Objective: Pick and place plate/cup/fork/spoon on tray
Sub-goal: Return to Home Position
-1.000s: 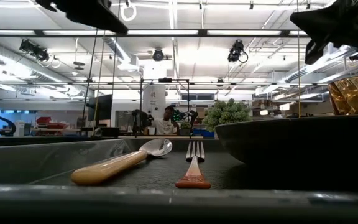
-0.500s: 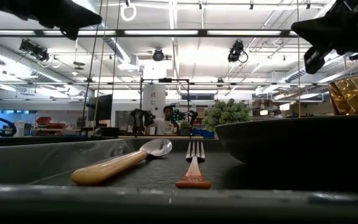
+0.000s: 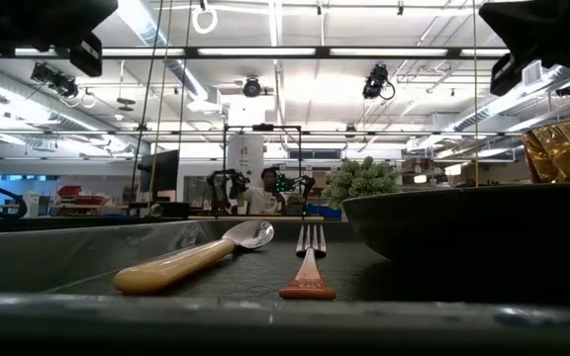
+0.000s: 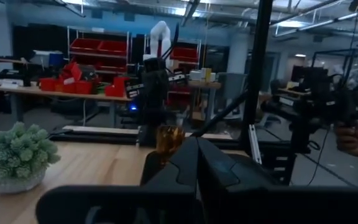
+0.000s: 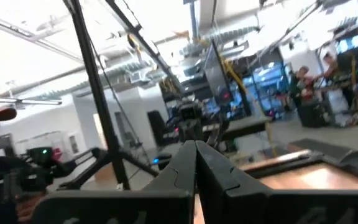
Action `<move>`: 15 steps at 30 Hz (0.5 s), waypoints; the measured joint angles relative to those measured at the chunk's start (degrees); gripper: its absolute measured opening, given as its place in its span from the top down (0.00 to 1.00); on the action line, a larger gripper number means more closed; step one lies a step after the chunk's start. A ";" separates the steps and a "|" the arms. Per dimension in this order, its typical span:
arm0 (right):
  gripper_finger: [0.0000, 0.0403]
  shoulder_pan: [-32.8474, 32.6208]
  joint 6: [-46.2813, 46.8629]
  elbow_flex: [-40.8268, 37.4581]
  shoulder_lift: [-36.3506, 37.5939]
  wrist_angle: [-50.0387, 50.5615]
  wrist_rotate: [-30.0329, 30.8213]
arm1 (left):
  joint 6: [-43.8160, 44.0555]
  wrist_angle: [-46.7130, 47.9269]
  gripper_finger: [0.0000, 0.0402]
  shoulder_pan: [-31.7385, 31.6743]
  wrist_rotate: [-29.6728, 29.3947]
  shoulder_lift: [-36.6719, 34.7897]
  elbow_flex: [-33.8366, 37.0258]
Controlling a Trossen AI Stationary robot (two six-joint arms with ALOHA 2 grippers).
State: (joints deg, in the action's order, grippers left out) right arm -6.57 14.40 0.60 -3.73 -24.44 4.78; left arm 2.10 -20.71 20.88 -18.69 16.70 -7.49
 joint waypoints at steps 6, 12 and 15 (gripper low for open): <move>0.97 3.51 -3.70 -0.22 3.52 0.99 0.16 | 1.01 -0.20 0.98 -0.09 1.00 -4.84 3.28; 0.97 6.90 -5.49 -0.22 3.10 3.07 7.95 | 4.50 -0.34 0.98 -2.28 6.91 -8.74 6.05; 0.96 7.20 -5.58 -0.22 2.76 3.23 10.61 | 6.55 0.82 0.98 -3.73 9.13 -10.66 6.99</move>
State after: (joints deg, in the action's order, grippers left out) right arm 0.64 8.82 0.38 -0.96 -21.21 15.39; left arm 8.64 -19.89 17.16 -9.56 6.05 -0.49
